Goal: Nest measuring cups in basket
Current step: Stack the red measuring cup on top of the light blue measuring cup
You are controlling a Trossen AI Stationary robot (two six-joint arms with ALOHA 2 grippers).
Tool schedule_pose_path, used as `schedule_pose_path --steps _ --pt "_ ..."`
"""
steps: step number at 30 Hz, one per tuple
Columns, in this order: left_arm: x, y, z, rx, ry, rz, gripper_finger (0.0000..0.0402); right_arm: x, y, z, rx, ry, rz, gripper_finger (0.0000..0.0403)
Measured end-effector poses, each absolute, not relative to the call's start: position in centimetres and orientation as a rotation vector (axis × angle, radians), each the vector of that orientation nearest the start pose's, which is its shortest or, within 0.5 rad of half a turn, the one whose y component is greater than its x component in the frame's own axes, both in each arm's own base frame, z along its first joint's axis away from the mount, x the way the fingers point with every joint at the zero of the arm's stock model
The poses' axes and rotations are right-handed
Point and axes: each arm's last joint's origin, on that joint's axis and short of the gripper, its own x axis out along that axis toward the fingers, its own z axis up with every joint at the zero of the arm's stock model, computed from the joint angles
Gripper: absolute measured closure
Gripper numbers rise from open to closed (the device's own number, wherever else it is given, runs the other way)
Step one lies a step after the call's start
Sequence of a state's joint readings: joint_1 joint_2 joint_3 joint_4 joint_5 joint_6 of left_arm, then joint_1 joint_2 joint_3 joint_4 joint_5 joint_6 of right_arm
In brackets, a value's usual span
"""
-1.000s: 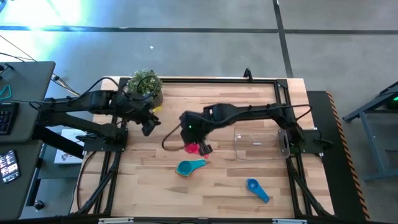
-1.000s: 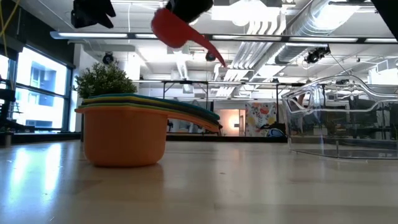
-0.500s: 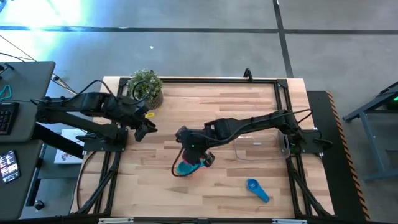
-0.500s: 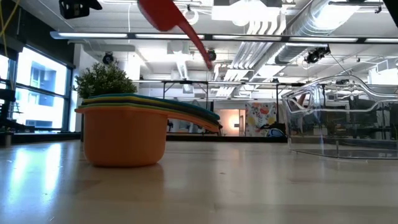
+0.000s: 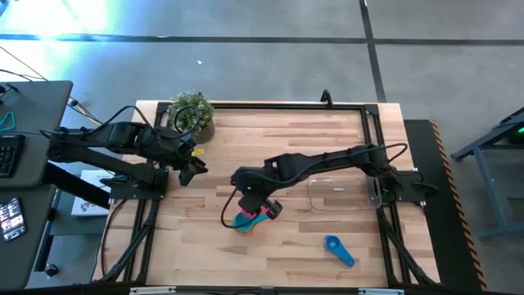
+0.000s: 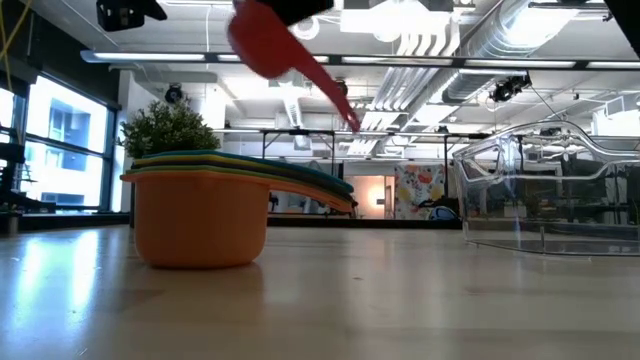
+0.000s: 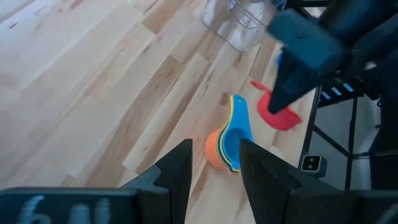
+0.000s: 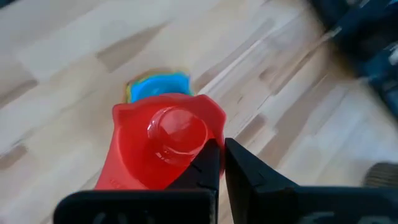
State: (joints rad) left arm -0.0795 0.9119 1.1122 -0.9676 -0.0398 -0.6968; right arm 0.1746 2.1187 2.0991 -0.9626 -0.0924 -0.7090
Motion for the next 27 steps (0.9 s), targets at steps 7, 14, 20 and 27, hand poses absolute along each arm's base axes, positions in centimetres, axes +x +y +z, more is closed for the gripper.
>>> schedule_pose_path --steps 7,14,20,27 --pt "15.6 -1.0 35.2 -0.605 0.737 0.256 0.0280 46.2 8.3 27.3 -0.620 0.929 0.621 0.0403" --pt "15.6 -1.0 35.2 -0.609 0.727 0.281 0.0280 46.8 8.5 26.4 -0.583 0.922 0.626 0.0403" --pt "16.4 -1.2 34.8 -0.661 0.757 0.310 0.0280 46.7 8.2 26.3 -0.571 0.958 0.585 0.0403" --pt "18.4 -2.6 33.2 -0.608 0.875 0.294 0.0280 45.7 6.9 28.7 -0.484 1.045 0.509 0.0403"
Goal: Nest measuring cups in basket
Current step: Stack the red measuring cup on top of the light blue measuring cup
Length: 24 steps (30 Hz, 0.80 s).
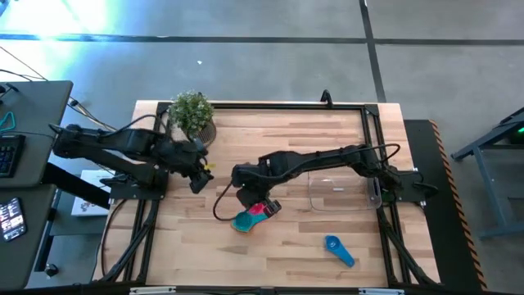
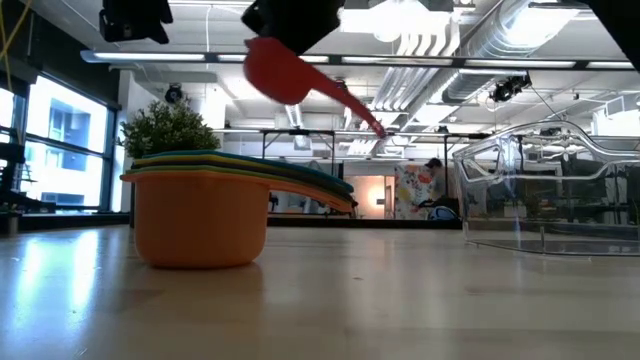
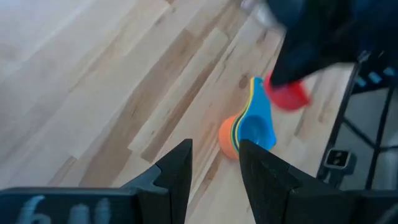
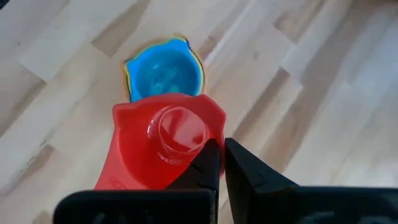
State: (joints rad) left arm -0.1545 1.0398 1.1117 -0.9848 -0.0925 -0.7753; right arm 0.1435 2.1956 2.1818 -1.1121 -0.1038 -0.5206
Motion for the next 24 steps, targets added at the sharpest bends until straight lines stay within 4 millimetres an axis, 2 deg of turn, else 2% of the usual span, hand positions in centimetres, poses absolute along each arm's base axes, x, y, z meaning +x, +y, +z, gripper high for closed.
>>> schedule_pose_path --steps 6,11,14,18,24 --pt "19.3 -4.1 31.9 -0.597 0.952 0.286 0.0280 43.8 6.3 32.3 -0.523 1.160 0.385 0.0403" --pt "19.3 -5.8 29.4 -0.594 1.051 0.300 0.0280 41.8 5.6 34.4 -0.513 1.171 0.314 0.0403" --pt "19.5 -6.7 28.1 -0.588 1.086 0.311 0.0280 41.4 5.3 35.4 -0.511 1.160 0.270 0.0403" --pt "20.2 -7.7 26.7 -0.578 1.110 0.308 0.0280 41.2 4.9 36.3 -0.504 1.124 0.254 0.0403" --pt "22.0 -9.0 24.6 -0.541 1.155 0.319 0.0280 40.9 3.9 36.4 -0.448 1.160 0.207 0.0403"
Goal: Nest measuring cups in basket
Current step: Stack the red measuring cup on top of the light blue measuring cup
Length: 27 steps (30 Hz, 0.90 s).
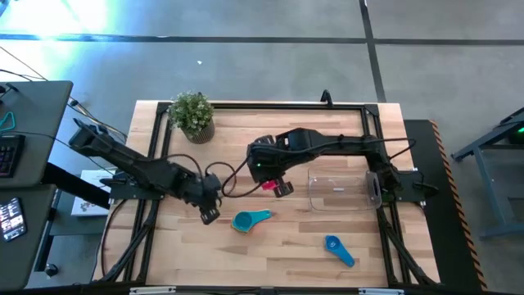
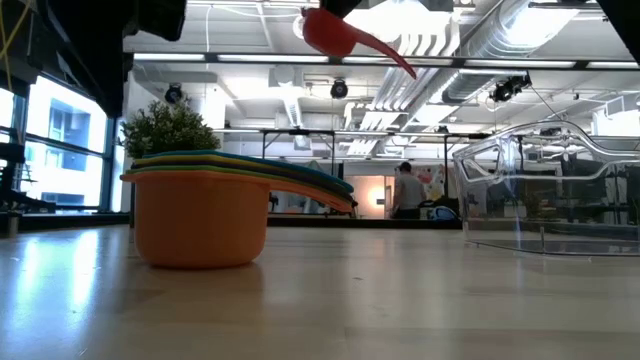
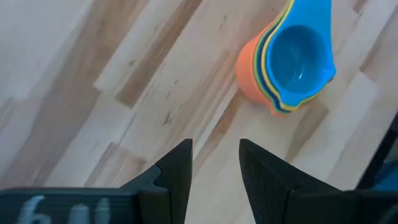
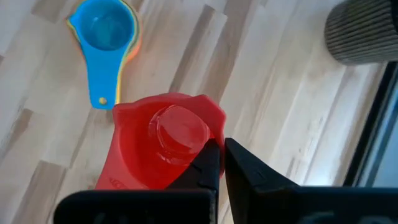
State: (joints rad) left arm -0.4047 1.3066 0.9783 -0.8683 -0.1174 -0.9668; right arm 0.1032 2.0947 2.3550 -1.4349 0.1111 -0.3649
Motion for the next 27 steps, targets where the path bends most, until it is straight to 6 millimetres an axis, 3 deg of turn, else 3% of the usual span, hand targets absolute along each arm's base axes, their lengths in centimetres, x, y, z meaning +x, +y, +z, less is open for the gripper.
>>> schedule_pose_path --steps 10,27 --pt "24.8 -10.8 20.7 -0.523 1.215 0.353 0.0280 40.6 3.4 36.8 -0.416 1.158 0.178 0.0403" --pt "26.7 -12.2 17.6 -0.638 1.242 0.398 0.0280 40.6 3.4 36.8 -0.372 1.160 0.152 0.0403"
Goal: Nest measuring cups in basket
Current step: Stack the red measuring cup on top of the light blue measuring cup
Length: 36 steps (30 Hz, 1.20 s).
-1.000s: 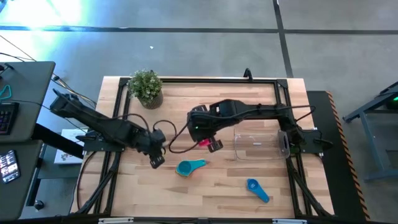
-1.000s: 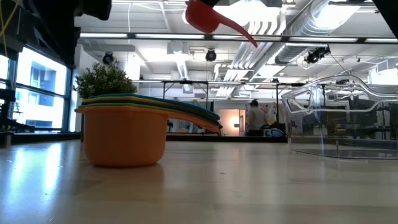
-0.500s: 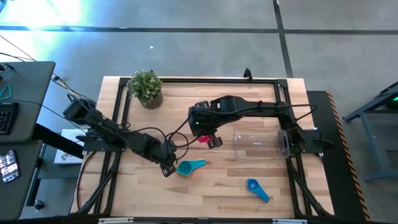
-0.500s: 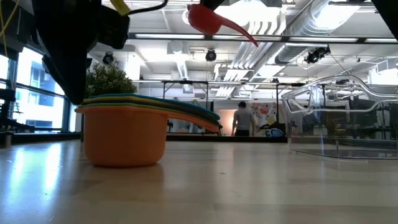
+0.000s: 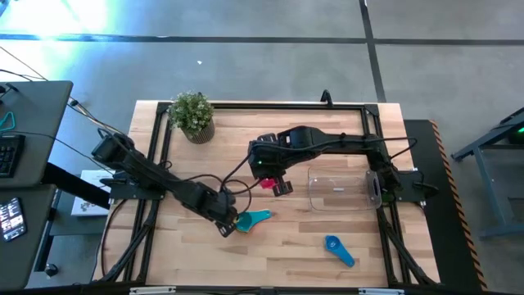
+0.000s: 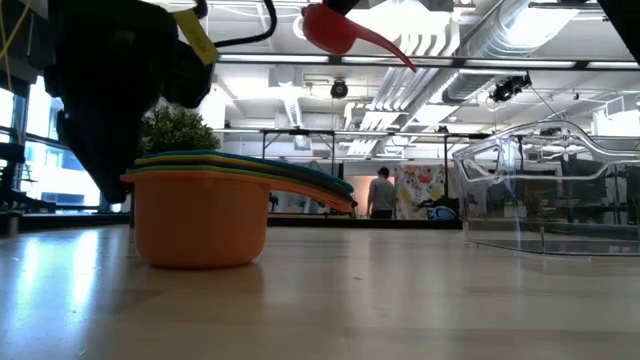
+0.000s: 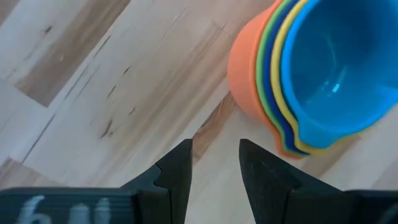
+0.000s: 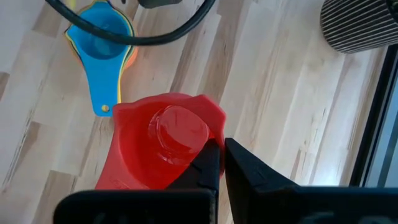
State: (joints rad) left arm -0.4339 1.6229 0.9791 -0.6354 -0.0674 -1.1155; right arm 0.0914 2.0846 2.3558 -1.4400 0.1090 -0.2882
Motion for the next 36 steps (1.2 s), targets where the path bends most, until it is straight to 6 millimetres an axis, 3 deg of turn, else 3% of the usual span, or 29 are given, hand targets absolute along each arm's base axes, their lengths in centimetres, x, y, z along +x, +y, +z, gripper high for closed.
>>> schedule_pose_path --steps 16,36 --pt "28.1 -12.6 16.6 -0.682 1.196 0.357 0.0280 40.6 3.4 36.8 -0.378 1.160 0.157 0.0403" --pt "30.6 -11.3 15.4 -0.743 1.088 0.329 0.0280 40.6 3.4 36.8 -0.377 1.161 0.154 0.0403"
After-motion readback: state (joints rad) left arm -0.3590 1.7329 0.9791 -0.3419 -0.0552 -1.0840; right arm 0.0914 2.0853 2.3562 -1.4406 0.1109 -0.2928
